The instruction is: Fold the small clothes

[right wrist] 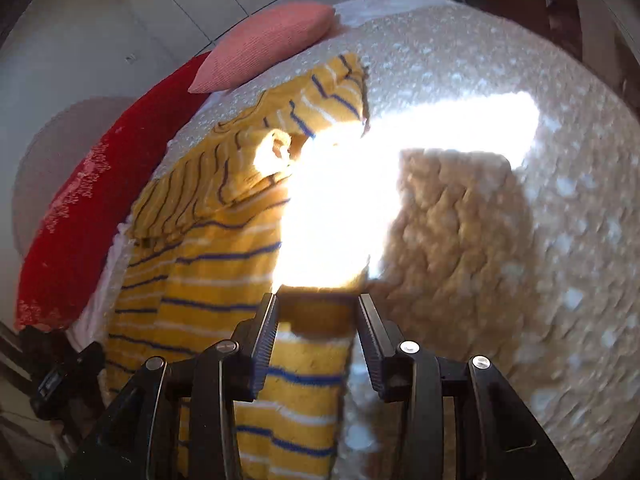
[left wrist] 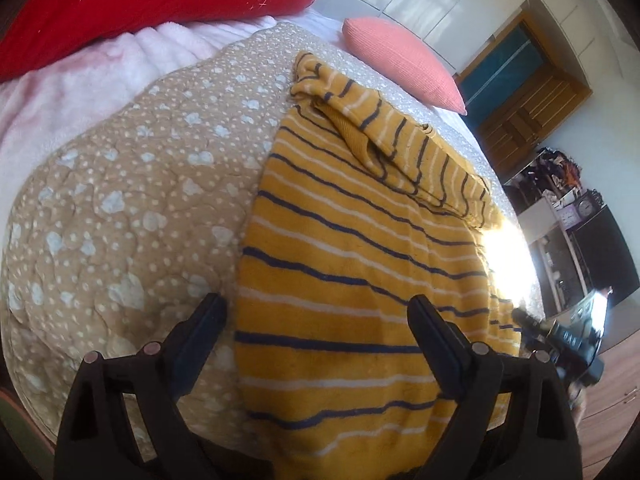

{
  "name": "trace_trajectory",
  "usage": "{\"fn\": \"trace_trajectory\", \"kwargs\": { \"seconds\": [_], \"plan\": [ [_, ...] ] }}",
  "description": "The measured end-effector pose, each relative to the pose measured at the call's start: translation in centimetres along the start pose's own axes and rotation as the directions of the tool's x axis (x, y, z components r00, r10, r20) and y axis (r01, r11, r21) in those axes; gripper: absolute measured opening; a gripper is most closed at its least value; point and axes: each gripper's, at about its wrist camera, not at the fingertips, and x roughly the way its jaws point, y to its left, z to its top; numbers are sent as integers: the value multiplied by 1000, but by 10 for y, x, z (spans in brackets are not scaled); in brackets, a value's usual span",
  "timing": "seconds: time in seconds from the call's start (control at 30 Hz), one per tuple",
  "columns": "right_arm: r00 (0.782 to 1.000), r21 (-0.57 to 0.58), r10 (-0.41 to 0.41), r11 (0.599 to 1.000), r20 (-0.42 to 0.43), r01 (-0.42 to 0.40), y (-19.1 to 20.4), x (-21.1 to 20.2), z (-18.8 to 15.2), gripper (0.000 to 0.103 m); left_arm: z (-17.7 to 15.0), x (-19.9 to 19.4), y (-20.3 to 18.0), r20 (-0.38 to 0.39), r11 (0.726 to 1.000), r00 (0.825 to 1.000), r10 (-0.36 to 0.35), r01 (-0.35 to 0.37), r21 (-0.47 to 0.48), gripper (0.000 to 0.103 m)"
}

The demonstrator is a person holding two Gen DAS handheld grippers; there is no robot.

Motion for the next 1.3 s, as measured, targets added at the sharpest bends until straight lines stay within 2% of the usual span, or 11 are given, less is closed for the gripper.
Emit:
{"fn": "trace_trajectory", "kwargs": {
  "seconds": [0.23, 0.5, 0.67, 0.77, 0.8, 0.83, 0.87, 0.9, 0.97, 1.13, 1.3],
  "plan": [
    [947, 167, 320, 934, 0, -316, -8, 2, -52, 45, -26, -5, -7, -72, 997, 995, -69, 71, 31, 73],
    [897, 212, 440, 881, -41, -423, -7, 2, -87, 45, -49, -6, 3, -99, 988, 983, -154, 152, -31, 73],
    [890, 211, 450, 879, -70, -428, 1, 8, -112, 45, -61, -5, 0, -120, 976, 969, -218, 215, -42, 76],
    [908, 190, 414, 898, -58, -397, 9, 7, -122, 43, -66, 0, -2, -146, 971, 960, -238, 231, -64, 76],
    [920, 176, 389, 910, -53, -375, 11, 4, -123, 35, -67, -1, -3, -146, 977, 967, -209, 203, -59, 57],
    [935, 160, 351, 927, -54, -339, 13, 1, -123, 18, -66, -1, -5, -145, 988, 978, -152, 146, -47, 23],
    [947, 147, 316, 941, -61, -304, 17, 1, -122, 14, -63, -1, -4, -152, 996, 985, -82, 77, -37, 12],
    [953, 142, 297, 948, -63, -286, 19, 0, -120, 13, -61, -3, -2, -155, 993, 982, -107, 99, -59, 9],
    [959, 123, 279, 955, -57, -271, 21, -6, -117, 11, -55, -15, 2, -123, 985, 981, -149, 136, -109, 8],
    [956, 34, 291, 956, -21, -290, 38, -37, -116, 9, -51, -62, -13, -24, 986, 987, -157, 156, -51, 8],
    [939, 6, 343, 939, 5, -343, 39, -74, -129, 9, -73, -93, -25, 0, 986, 986, -170, 170, -1, 8]
  ]
}}
